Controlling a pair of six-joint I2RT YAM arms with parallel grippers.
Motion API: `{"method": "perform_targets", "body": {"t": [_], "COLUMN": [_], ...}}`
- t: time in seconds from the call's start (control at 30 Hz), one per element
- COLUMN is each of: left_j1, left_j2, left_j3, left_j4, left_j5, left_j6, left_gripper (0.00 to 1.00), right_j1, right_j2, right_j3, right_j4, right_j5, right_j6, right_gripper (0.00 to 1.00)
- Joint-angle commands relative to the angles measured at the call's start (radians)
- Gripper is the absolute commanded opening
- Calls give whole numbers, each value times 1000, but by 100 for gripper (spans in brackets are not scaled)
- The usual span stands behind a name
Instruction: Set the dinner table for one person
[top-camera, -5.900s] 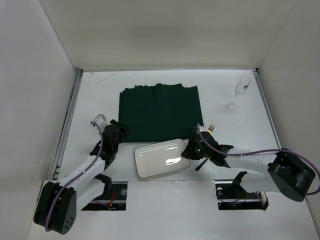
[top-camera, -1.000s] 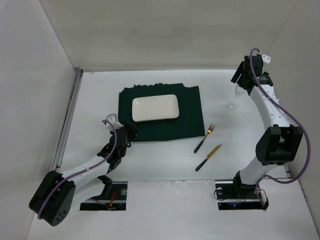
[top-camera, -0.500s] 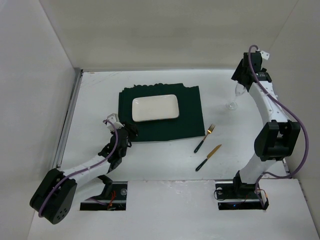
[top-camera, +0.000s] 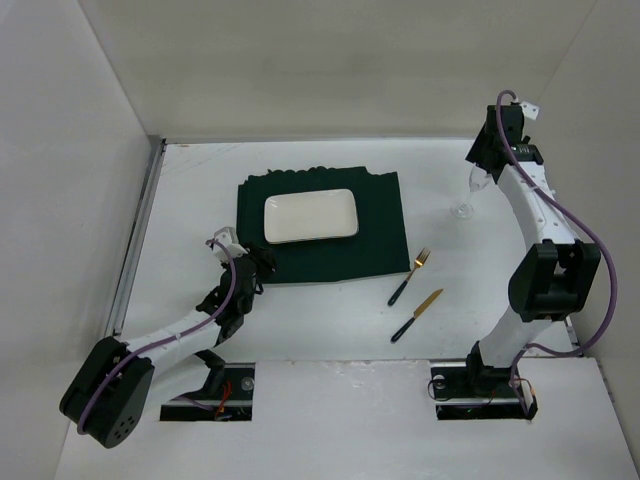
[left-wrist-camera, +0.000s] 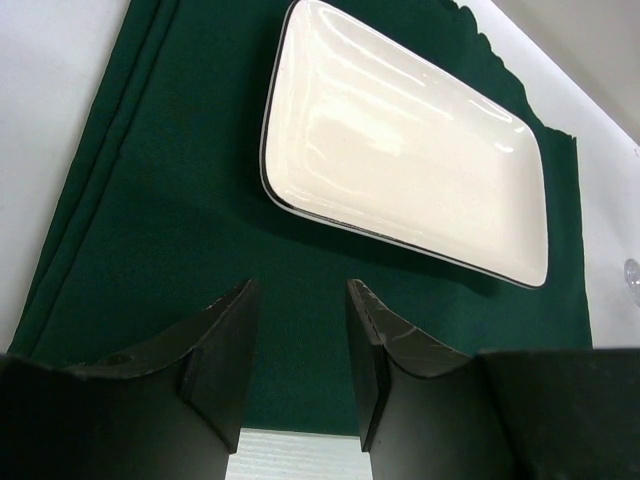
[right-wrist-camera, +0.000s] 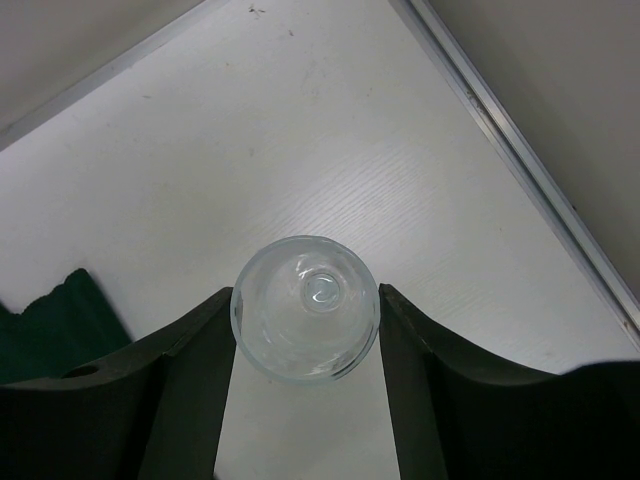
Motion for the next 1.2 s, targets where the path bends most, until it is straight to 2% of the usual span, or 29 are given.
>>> {"method": "perform_targets", "body": {"t": [0.0,0.33,0.6,0.8,1.17], "left_j1": [3,-1,-3,-1,8], "left_j2": [-6,-6,-1,0,19], "left_j3": [0,0,1,3,7], "left_j4": [45,45,45,45,45], "left_j5": [-9,-9,-9,-2,24], "left_j6": [-7,-7,-8,-10,-24], "left_gripper": [38,38,38,38,38], "right_j1": [0,32,141,263,403], "right_j2": [-25,-105,-123,-44,152], "right_j3": [28,56,108,186,407], "right_j4": [23,9,9,14,37], "right_j5": [26,73,32,24,4], "right_j6": [-6,-23,-12,8,-4], "right_gripper": [53,52,53,53,53]}}
